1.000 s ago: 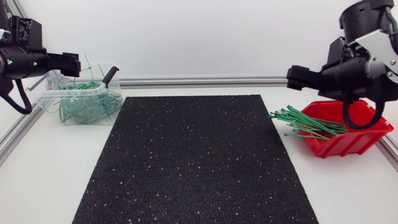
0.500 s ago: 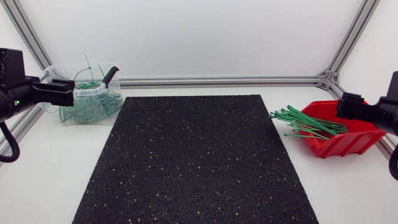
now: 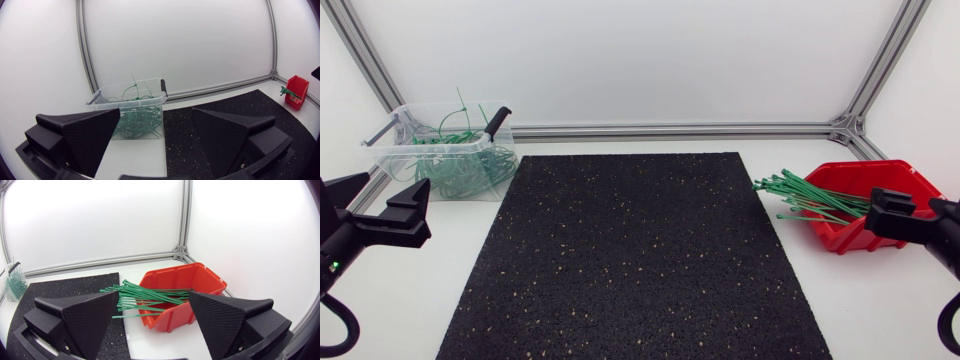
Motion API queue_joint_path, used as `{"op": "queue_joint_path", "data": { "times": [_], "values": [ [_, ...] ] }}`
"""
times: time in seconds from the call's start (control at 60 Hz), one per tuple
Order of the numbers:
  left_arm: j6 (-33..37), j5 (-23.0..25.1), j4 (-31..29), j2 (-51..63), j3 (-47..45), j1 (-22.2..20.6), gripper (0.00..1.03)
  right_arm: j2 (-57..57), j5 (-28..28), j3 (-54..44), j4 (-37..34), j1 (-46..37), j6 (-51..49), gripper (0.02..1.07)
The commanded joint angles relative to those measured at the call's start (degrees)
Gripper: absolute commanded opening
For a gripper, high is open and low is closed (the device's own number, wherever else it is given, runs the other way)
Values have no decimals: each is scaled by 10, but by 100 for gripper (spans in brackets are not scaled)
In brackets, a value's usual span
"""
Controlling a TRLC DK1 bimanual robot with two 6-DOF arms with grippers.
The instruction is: Take a green cable tie from the red box, thread the tail through the head to close it, then place it in the transparent bin on the left.
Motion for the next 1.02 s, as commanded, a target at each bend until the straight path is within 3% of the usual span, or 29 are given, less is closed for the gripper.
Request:
{"op": "queue_joint_path", "data": {
  "times": [0.0,0.683,1.0],
  "values": [
    [-16,6,8,-26,-30,-3,99,-25,-7,-33,17,9,-12,103],
    [-86,26,14,-243,-219,1,99,-245,-78,-233,148,70,-26,103],
    [-86,26,14,-244,-220,1,99,-257,-82,-243,154,74,-27,103]
  ]
}}
